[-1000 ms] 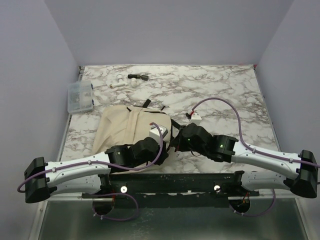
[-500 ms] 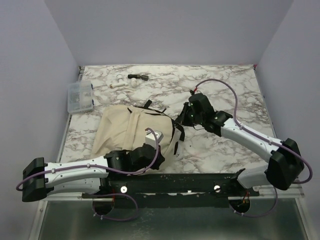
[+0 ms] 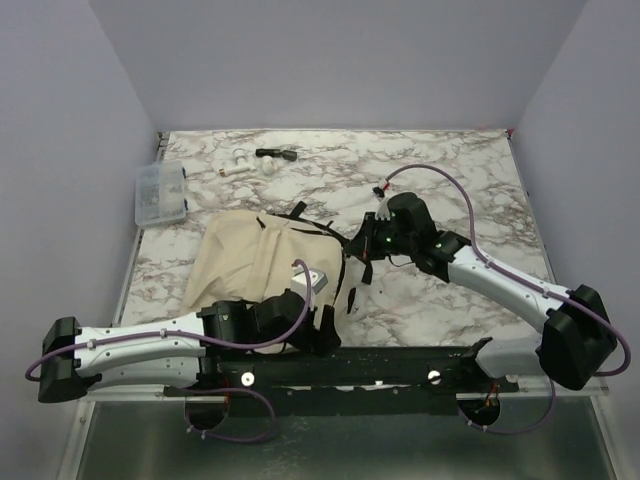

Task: Pack the student bag
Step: Zip the student bag at the center of the board.

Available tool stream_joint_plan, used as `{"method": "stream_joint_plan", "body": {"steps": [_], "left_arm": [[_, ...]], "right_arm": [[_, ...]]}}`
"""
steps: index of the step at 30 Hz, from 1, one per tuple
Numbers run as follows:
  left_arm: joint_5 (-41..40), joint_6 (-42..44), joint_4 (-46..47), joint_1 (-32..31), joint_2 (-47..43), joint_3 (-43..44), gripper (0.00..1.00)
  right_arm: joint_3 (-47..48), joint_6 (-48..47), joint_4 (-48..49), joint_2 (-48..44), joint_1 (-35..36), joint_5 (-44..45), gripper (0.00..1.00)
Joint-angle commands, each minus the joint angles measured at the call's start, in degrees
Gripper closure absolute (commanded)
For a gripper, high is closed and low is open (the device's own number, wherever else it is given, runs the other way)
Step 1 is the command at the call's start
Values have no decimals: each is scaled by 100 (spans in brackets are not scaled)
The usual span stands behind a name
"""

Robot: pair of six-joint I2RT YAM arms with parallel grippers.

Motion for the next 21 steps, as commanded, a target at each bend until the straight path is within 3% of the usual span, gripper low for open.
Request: {"method": "stream_joint_plan", "body": {"steps": [1,6,16,19,21], "left_arm": [[-366,326,-454,195,161,1062,18],[-1037,470,-527,685,996,1841,19],[-1667,504,-765,892,2328,2406,44],[-1665,411,-876,897,2640,2529,58],[-1591,306,-960,891,2759,2527,74]], "right_arm": [[-210,65,251,-382,-29,-397,100],[-247,244,270,-577,-33,-489,100],[-86,549,209,-560,-30,-473,100],[-48,558,200,-547,-30,-489,100],[2,533,179,-533,-29,-403,100]]}}
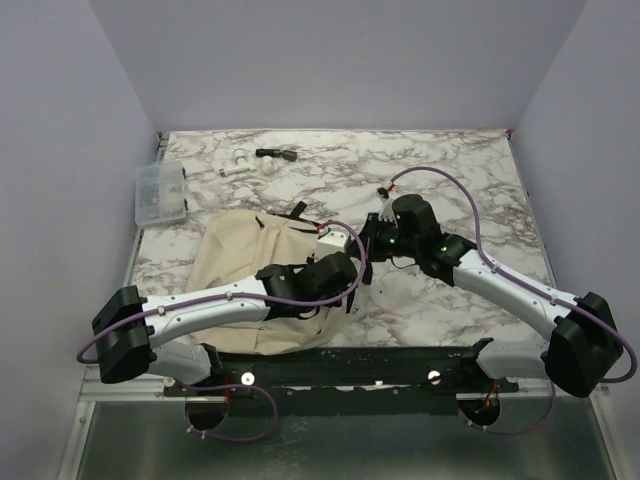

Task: Pack the student bag
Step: Zip the student bag at the center of the board.

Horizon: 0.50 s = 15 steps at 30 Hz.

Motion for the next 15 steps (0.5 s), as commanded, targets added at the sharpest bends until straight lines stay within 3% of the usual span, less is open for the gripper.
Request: {"method": "stream_joint_plan", "body": {"steps": [1,3,4,15], "left_arm": [[-125,-210,-306,11,251,189,85],[53,-370,-322,10,180,-21,98],[130,-493,-313,-9,111,-183,100],[736,-1041,134,-438,-1188,-1679,100]], "right_arm": [[249,69,79,-102,-29,-97,100],[317,85,90,-64,-27,4,100],[363,101,66,-41,-26,80,100],[1244,217,249,985,-57,347,100]]}}
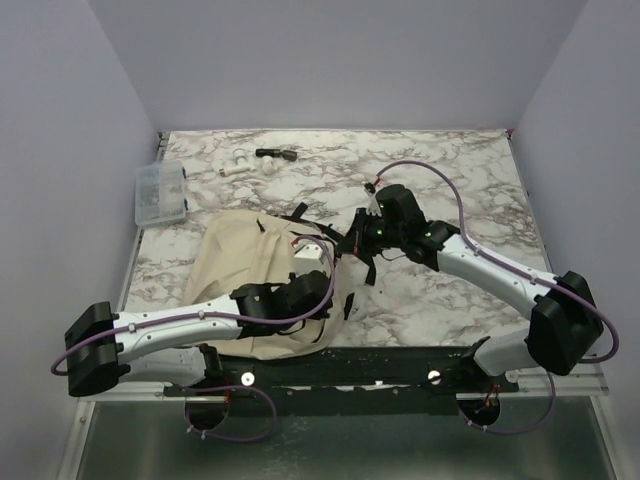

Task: Pack the student bag
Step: Zip the student bag at the center of the board.

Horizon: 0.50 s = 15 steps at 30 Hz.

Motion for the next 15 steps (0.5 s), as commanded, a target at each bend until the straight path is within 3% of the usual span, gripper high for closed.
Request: {"method": "stream_joint_plan", "body": {"steps": [1,8,15], "left_arm": [[763,-265,-415,-203,-455,-642,100],[992,-447,-164,-214,-885,-1107,100],[1145,-294,107,-226,-1034,-1270,100]], "right_arm": [[699,124,739,425,-109,347,100],[1250,78,654,914,-263,714,100],[1647,4,894,1465,-380,295,100]]}}
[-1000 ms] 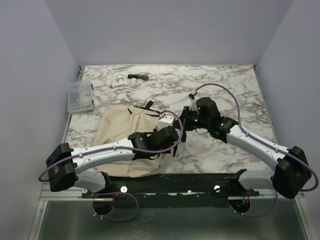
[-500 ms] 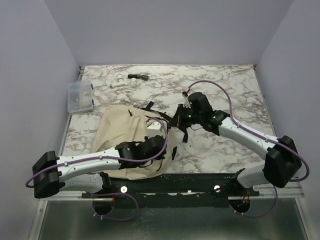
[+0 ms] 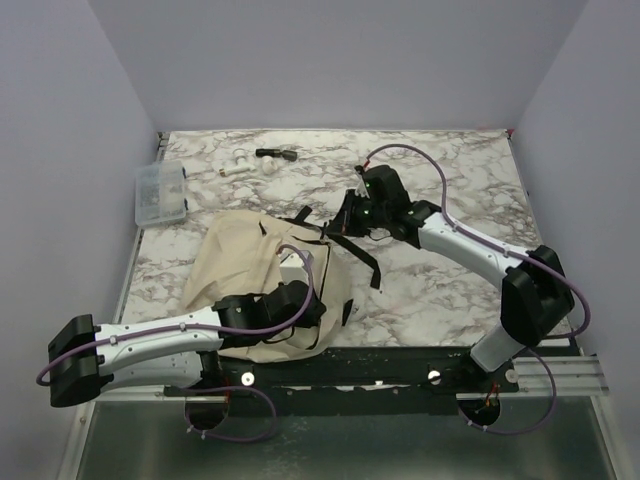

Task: Pack the student bag
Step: Zip the student bag at the center of the board.

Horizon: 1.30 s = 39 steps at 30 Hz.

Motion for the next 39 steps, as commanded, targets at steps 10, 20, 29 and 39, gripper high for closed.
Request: {"method": "stream_joint_plan", "body": {"steps": [10,20,29,39], "left_arm": [[1215,263,471,-179,132,-370,100],[2065,282,1764,215,479,-339,100],[2969,112,1984,992,686,-42,100],[3864,227,1914,1359,-594,-292,28]], "right_arm": [[1208,-787,572,1141,-204,182,100],[1847,-1566,-518,1477,-204,484,100],[1978,-1537,-2272,937,-203,1054,62],[-789,398,-1261,-1373,-31,-343,2]]}}
